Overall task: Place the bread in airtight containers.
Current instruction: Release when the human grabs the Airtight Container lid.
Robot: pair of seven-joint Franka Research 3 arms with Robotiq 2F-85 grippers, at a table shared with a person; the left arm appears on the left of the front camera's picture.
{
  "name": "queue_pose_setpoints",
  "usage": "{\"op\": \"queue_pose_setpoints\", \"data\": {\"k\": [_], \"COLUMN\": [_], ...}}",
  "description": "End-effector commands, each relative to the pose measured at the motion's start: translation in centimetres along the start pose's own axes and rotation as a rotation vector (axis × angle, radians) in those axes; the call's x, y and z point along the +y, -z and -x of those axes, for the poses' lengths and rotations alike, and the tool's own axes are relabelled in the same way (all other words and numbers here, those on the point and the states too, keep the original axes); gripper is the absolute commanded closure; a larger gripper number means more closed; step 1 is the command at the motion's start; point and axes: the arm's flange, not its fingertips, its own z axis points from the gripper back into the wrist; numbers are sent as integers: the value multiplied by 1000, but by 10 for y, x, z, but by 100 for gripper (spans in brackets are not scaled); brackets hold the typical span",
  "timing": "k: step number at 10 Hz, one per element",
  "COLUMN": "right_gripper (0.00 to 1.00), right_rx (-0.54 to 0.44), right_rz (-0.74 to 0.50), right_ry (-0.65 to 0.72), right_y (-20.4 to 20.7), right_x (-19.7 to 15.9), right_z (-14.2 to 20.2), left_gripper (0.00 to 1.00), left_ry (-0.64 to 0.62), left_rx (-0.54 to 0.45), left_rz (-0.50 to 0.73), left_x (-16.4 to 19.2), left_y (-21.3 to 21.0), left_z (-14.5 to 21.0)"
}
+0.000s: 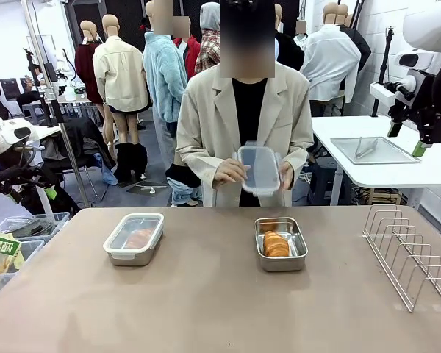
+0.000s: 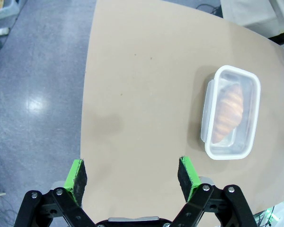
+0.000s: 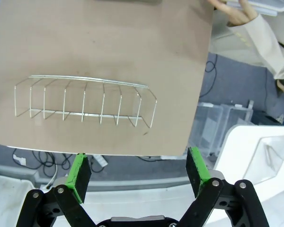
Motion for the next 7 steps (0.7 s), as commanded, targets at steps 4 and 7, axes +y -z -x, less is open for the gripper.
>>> {"op": "queue_pose_setpoints", "data": {"k": [4, 7], "right_gripper": [0, 0], "right_rx": [-5, -5], "right_rz": [-3, -3], "right_ry": [16, 16], "right_y": [0, 0], "right_x": [1, 1], "right_z": [-2, -2], "left_gripper": [0, 0], "left_ry": [-3, -3], "left_rx": [-7, -7], "left_rz": [-11, -11], "left_x": [1, 1], "left_y": [0, 0], "left_z": [1, 1]}}
